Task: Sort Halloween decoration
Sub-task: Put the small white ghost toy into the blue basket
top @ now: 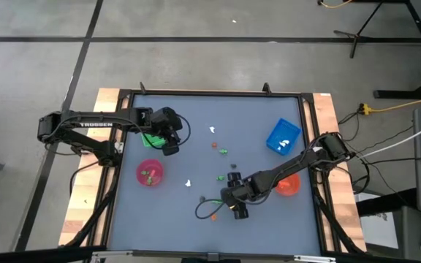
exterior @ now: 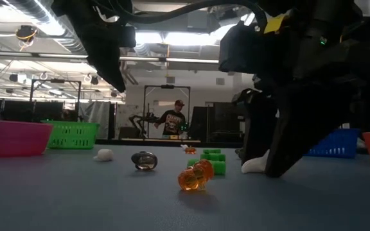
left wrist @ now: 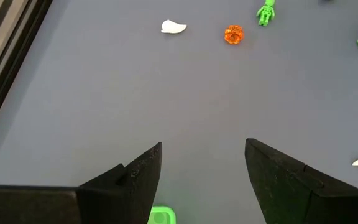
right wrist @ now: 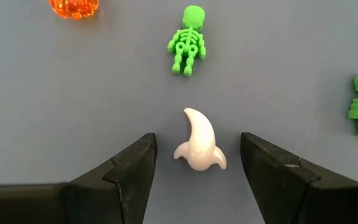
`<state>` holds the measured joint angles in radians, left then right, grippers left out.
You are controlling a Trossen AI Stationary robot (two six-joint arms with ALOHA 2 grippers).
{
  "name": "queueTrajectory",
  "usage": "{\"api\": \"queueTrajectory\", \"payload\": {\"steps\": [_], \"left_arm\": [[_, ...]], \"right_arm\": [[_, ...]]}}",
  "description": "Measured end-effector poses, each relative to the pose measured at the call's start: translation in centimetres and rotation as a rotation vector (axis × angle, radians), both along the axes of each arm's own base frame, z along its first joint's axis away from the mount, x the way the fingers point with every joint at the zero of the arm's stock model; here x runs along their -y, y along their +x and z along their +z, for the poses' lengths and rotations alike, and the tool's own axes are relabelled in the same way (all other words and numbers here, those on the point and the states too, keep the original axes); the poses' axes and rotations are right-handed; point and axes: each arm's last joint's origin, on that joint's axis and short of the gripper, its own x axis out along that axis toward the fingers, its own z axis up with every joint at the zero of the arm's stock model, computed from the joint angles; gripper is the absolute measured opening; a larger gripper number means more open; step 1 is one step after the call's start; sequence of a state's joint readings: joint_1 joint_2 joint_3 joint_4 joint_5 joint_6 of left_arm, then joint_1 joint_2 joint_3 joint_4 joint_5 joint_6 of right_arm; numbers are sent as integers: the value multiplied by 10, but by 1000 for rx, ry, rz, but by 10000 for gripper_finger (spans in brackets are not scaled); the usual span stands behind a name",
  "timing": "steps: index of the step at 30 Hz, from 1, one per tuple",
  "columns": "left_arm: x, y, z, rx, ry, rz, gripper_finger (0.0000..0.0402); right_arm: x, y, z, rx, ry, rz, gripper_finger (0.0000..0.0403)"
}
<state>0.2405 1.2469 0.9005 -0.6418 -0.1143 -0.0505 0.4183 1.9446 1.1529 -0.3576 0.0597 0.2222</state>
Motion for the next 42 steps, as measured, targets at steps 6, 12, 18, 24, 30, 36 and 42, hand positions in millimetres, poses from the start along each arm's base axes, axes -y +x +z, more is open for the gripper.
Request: {"api": "queueTrajectory", "payload": {"steps": [6, 12, 18, 24, 30, 36, 42], "left_arm": [[0, 0, 0, 0, 0, 0, 214], [0, 0, 0, 0, 0, 0, 214], [0, 0, 0, 0, 0, 0, 214], [0, 0, 0, 0, 0, 0, 214], [0, 0, 0, 0, 0, 0, 214], [0, 0, 0, 0, 0, 0, 214], [0, 0, 0, 0, 0, 0, 214]], "right_arm": [[0, 0, -1, -3, -1, 0, 236], [0, 0, -1, -4, -2, 0, 236], [0, 0, -1, -3, -1, 1, 209], [-1, 0, -1, 1, 2, 4, 146], [-1, 1, -1, 11, 8, 4, 104], [-1, 1, -1, 13, 9, 3, 91], [-1, 1, -1, 14, 9, 3, 89]]}}
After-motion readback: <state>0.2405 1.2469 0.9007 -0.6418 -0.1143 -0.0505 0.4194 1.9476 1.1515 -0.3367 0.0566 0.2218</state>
